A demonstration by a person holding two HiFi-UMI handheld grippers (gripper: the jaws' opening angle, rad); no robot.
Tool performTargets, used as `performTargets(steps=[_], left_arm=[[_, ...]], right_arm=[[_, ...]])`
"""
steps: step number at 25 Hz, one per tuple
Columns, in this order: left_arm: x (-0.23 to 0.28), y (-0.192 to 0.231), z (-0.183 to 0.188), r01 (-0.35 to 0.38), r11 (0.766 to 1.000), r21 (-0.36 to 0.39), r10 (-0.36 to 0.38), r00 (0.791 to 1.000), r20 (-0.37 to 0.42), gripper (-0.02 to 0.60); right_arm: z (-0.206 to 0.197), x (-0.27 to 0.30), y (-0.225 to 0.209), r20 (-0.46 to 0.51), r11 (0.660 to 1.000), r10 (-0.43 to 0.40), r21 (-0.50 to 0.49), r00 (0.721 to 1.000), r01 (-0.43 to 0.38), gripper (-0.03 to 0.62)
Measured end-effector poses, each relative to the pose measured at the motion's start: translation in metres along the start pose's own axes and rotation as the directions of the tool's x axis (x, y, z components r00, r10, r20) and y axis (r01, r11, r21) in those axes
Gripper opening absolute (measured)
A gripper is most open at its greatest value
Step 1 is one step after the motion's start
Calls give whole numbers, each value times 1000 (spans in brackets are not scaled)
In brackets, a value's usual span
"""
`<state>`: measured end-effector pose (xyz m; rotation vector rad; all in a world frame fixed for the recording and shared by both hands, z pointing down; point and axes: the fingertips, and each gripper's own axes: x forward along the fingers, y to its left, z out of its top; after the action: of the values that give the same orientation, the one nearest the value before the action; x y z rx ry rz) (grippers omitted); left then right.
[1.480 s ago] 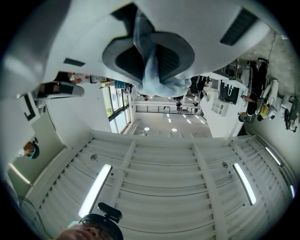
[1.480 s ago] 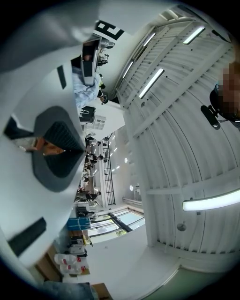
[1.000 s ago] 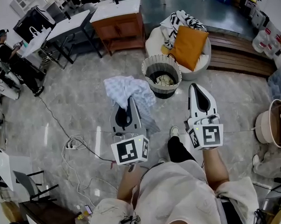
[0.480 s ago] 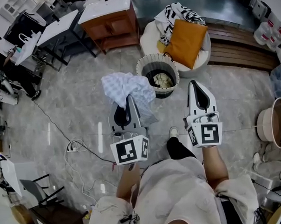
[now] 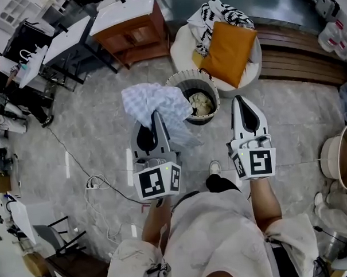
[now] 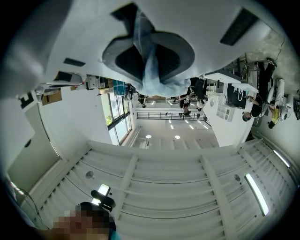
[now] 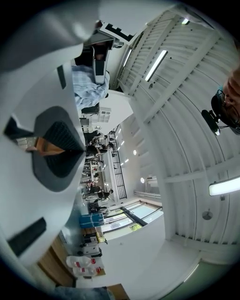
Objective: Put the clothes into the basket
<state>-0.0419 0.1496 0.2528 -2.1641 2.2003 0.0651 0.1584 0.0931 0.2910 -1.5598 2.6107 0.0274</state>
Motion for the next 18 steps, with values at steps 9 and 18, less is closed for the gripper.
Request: performTargets(steps=[9,18], left_arm=[[49,-10,-1,-1,1000,7,1,1000,8,43],[109,11,-15,8,1000,-29,-8,1000,15,43]], right_arm=[[-1,35,-31,7,1000,5,-6,1000,-5,-12],[-16,93,-38,-22,999,2,-42,1000,-3,-12]])
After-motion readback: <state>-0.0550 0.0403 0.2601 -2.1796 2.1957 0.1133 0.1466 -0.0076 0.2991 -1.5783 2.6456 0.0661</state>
